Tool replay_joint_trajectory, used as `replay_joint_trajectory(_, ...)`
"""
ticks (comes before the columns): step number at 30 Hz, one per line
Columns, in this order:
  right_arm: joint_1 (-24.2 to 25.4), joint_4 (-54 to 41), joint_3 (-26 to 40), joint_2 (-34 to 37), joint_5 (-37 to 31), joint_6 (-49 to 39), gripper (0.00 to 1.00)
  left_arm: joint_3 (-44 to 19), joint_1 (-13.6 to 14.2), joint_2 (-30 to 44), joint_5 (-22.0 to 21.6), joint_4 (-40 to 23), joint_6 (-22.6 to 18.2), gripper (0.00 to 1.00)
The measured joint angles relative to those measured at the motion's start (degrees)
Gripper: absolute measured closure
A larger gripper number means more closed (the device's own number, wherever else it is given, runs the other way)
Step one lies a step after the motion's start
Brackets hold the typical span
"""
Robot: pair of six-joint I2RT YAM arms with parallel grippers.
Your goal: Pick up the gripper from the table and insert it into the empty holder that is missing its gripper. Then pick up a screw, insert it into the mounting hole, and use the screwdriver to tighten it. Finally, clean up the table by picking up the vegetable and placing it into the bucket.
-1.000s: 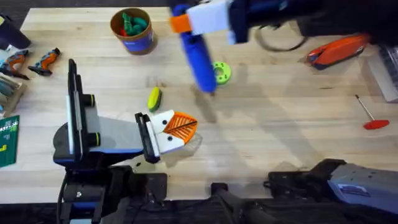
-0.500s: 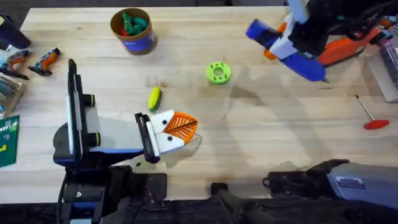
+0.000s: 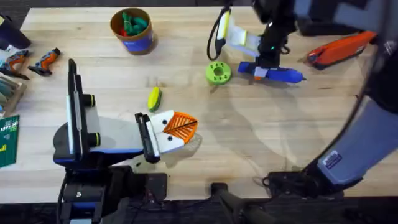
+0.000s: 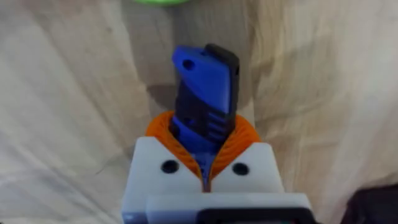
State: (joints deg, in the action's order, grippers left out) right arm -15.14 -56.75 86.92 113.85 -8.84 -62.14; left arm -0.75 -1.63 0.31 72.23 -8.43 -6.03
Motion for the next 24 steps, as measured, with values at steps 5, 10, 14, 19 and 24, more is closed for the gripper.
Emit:
replay_joint_trajectory(5, 0.0, 1.3, -0.2, 2.8, -2.5, -0.4, 0.762, 0.0, 0.0, 0.0, 0.0, 0.0, 0.0, 0.996)
replay_joint_trajectory(10, 0.2, 2.3, -0.1, 2.4, -4.2, -0.1, 0.061, 0.0, 0.0, 0.0, 0.0, 0.0, 0.0, 0.996)
replay_joint_trajectory(14, 0.4, 1.7, -0.2, -0.3, -4.4, 1.9, 0.014, 0.0, 0.0, 0.0, 0.0, 0.0, -0.1, 0.985)
replay_joint_trajectory(19, 0.4, 1.8, -0.2, -10.5, -4.4, 6.4, 0.013, 0.0, 0.0, 0.0, 0.0, 0.0, -0.2, 0.208)
replay_joint_trajectory(24, 0.4, 2.7, -0.2, -23.8, -3.4, 15.9, 0.013, 0.0, 0.0, 0.0, 0.0, 0.0, -0.2, 0.016)
